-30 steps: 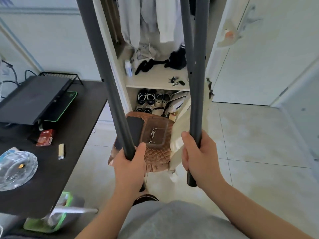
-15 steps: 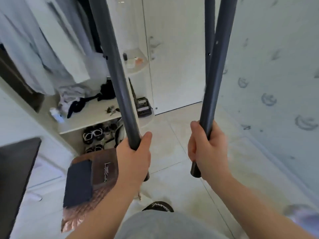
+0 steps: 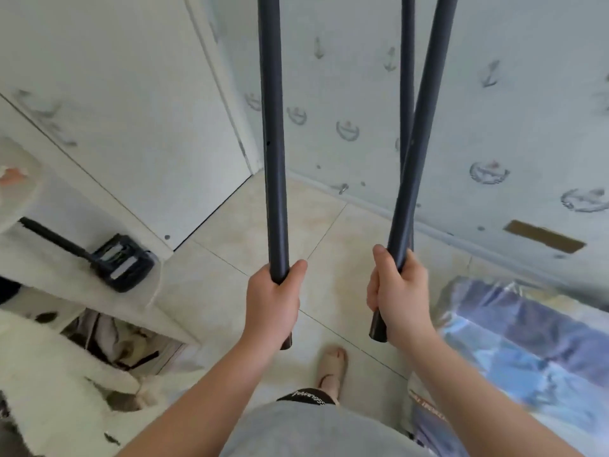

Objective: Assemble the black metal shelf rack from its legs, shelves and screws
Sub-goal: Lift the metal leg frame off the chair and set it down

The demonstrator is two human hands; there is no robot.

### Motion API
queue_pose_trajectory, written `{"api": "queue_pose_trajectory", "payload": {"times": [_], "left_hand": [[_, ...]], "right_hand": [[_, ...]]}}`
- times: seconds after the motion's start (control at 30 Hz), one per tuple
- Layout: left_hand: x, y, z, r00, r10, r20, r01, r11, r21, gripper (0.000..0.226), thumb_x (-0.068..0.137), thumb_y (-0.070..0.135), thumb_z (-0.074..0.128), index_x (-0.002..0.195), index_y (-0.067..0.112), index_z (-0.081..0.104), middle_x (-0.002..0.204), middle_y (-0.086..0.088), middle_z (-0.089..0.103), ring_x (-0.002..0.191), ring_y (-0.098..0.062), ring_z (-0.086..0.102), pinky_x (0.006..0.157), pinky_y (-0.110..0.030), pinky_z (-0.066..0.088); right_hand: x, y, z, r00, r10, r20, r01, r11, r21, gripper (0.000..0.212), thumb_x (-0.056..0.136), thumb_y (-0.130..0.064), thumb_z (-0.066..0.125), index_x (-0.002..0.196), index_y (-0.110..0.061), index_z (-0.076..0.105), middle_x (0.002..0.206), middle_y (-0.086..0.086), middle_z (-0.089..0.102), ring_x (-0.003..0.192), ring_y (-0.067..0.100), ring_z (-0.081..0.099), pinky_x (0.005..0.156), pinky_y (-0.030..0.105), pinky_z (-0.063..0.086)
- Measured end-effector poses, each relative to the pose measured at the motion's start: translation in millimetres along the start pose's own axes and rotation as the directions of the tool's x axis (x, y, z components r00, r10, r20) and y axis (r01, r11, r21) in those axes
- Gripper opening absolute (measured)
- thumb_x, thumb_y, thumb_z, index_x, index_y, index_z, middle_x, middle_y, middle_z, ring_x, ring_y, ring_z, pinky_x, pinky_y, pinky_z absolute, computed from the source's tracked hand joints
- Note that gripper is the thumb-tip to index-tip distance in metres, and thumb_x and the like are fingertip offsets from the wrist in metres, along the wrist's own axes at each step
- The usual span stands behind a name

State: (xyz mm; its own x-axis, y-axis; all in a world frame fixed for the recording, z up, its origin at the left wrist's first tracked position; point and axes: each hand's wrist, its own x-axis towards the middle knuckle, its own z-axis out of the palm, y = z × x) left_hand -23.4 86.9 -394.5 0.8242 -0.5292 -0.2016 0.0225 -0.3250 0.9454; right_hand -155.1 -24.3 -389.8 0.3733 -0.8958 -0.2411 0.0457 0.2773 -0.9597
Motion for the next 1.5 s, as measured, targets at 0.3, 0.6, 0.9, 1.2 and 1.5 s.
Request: {"api": "queue_pose_trajectory", "payload": {"times": [0.3,0.6,0.9,1.2,1.5], "left_hand": [[162.5,-41.6,98.2,0.903,-0.378,0.204,0.303,0.898,0.319,0.032,0.085,0.033,0.066,0.071,0.012,0.046,0.044,0.003,0.039,0.036,-0.018,0.035,0.038,-0.021,0.035],[229.1,-103.8,161.9,0.645,-0.739,0.195,0.432,0.562,0.705,0.033,0.097,0.03,0.059,0.077,0.005,0.053,0.033,-0.001,0.048,0.045,-0.017,0.051,0.061,-0.026,0.047],[251.0,-175.6,176.4,0.368,-0.917,0.152,0.469,0.324,0.822,0.053,0.103,0.023,0.051,0.052,0.009,0.057,0.042,-0.003,0.049,0.051,-0.017,0.041,0.042,-0.024,0.037],[287.2,-224.8,187.9,0.287,-0.957,0.037,0.688,0.233,0.687,0.006,0.1,0.009,0.053,0.095,0.006,0.055,0.087,-0.007,0.06,0.051,-0.005,0.047,0.038,-0.015,0.04],[290.0,-227.6,183.3,0.716,-0.694,0.075,0.343,0.444,0.828,0.032,0.096,0.007,0.047,0.127,0.009,0.053,0.101,-0.014,0.063,0.081,-0.025,0.064,0.061,-0.029,0.049]], "right_hand": [[160.4,74.7,-22.8,0.887,0.369,-0.278,-0.429,0.882,-0.197,0.013,0.094,-0.021,0.053,0.087,-0.011,0.047,0.054,0.001,0.044,0.037,0.014,0.043,0.04,0.027,0.041],[237.0,153.7,-63.5,0.584,0.741,-0.332,-0.81,0.5,-0.306,0.015,0.093,-0.015,0.046,0.084,-0.005,0.052,0.035,0.001,0.049,0.026,0.015,0.042,0.034,0.017,0.036],[243.1,223.0,-99.5,0.256,0.913,-0.317,-0.965,0.261,-0.028,0.011,0.088,-0.001,0.041,0.08,-0.008,0.045,0.061,0.006,0.044,0.042,0.014,0.04,0.05,0.019,0.039],[264.1,262.6,-114.6,0.203,0.944,-0.259,-0.977,0.18,-0.111,0.021,0.101,-0.005,0.037,0.082,-0.008,0.047,0.059,0.003,0.043,0.042,0.009,0.04,0.04,0.015,0.03],[268.3,253.5,-110.1,0.83,0.456,-0.321,-0.508,0.38,-0.773,0.026,0.102,-0.029,0.048,0.117,-0.012,0.058,0.093,0.004,0.061,0.077,0.022,0.058,0.063,0.03,0.045]]}}
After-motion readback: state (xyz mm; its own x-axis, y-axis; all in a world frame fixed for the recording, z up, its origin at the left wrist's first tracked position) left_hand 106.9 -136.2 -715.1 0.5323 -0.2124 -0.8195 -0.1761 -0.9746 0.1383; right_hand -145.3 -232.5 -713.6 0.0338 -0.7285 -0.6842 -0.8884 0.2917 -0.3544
